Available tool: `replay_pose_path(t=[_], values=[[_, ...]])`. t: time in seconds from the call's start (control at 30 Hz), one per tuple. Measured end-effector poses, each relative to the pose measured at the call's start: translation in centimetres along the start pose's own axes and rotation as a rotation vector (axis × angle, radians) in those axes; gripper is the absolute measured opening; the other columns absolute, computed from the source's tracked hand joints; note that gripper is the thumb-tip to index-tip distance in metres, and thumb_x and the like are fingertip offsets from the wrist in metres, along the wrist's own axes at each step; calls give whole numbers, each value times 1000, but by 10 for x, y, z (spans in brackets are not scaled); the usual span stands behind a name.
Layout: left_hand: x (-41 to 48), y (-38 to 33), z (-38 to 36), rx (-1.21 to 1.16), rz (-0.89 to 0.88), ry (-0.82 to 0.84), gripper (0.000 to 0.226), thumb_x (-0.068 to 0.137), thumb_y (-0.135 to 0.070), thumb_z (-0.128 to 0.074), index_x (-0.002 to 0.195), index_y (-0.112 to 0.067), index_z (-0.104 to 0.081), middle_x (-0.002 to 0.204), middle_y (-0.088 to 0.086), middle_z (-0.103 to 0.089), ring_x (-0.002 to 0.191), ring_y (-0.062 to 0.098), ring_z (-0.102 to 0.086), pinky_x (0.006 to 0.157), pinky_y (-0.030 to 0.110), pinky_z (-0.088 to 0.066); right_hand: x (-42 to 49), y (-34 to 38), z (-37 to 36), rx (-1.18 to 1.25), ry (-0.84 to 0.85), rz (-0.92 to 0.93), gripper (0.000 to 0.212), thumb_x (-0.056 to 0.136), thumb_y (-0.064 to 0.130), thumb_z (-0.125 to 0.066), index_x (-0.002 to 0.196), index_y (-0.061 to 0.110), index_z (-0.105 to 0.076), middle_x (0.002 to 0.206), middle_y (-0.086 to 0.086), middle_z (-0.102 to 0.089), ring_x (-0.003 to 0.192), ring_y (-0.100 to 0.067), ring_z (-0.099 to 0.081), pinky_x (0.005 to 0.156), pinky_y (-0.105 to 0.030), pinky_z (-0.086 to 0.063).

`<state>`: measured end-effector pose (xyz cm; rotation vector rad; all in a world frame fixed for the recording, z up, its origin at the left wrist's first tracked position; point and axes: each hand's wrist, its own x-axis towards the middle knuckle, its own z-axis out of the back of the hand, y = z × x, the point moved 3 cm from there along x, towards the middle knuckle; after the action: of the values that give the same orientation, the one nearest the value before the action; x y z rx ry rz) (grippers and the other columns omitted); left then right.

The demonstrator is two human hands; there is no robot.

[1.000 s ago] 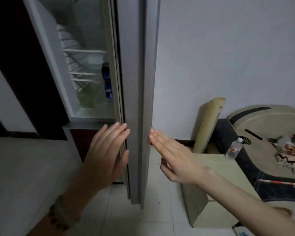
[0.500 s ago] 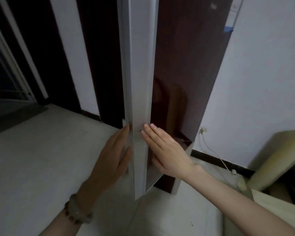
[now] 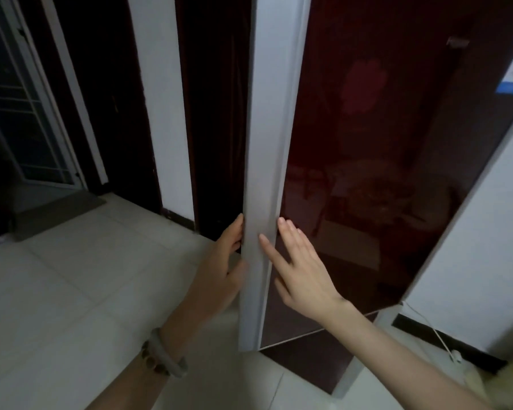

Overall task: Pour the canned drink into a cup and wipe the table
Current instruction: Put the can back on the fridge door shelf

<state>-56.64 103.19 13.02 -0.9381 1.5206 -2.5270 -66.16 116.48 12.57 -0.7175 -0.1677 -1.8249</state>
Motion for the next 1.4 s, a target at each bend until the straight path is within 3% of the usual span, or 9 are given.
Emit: replay_pose_path(t=[0.13, 0.2, 0.5, 0.6, 0.73, 0.83, 1.03, 1.27, 1.4], values=[[41, 30, 17, -38, 48, 93, 77, 84, 3, -55, 142, -33, -18, 145, -7, -34, 133, 4, -34, 109, 19, -28, 37, -6, -25, -100, 66, -66, 87, 72, 17, -65, 147, 12, -21, 152, -25, -9, 142, -35, -6, 114, -47, -9], [61, 44, 25, -52, 65, 126, 78, 80, -2, -53, 143, -30, -16, 147, -1, -32, 135, 10, -33, 112, 25, -26, 54, -10, -35, -126, 98, -91, 91, 69, 17, -68, 147, 12, -22, 152, -25, -13, 142, -35, -8, 114, -46, -12], [150, 106, 34, -60, 62, 157, 87, 83, 3, -63, 134, -50, -16, 133, -35, -30, 124, -19, -31, 100, 4, -28, 117, -39, -82, -187, 150, -166, 87, 69, 18, -70, 145, 8, -28, 151, -24, -20, 141, -35, -16, 113, -46, -19], [179, 121, 34, -75, 66, 179, 85, 85, -3, -63, 142, -44, -14, 136, -33, -30, 128, -13, -31, 102, 6, -29, 137, -51, -101, -200, 149, -196, 84, 71, 18, -65, 145, 8, -28, 151, -24, -18, 141, -35, -16, 113, -47, -19], [220, 145, 32, -101, 87, 190, 82, 87, -1, -61, 149, -26, -15, 148, -7, -33, 136, 5, -31, 111, 26, -29, 163, -71, -125, -209, 156, -237, 69, 79, 27, -43, 144, 6, -31, 150, -24, -20, 139, -36, -20, 111, -49, -22], [250, 158, 29, -108, 79, 232, 81, 87, 1, -59, 149, -24, -13, 149, -5, -32, 137, 6, -31, 110, 25, -30, 181, -88, -140, -203, 149, -275, 65, 82, 33, -28, 140, 5, -38, 147, -24, -28, 137, -36, -26, 109, -50, -25], [300, 180, 19, -128, 90, 314, 84, 86, 4, -57, 148, -33, -11, 136, -30, -32, 127, -15, -32, 103, 10, -31, 208, -118, -170, -230, 107, -327, 62, 86, 35, -25, 137, 4, -42, 147, -23, -31, 137, -35, -26, 110, -51, -24], [333, 198, 11, -163, 88, 363, 87, 87, 5, -56, 150, -31, -7, 153, -10, -24, 140, 4, -25, 113, 24, -26, 222, -144, -194, -323, 113, -334, 63, 85, 33, -27, 141, 6, -37, 150, -21, -20, 140, -33, -19, 112, -46, -16], [346, 204, 9, -180, 60, 408, 88, 87, 7, -54, 151, -28, -4, 156, -7, -20, 141, 5, -23, 116, 29, -24, 227, -154, -200, -376, 107, -327, 62, 83, 28, -28, 142, 7, -36, 150, -20, -17, 140, -32, -18, 113, -45, -15]])
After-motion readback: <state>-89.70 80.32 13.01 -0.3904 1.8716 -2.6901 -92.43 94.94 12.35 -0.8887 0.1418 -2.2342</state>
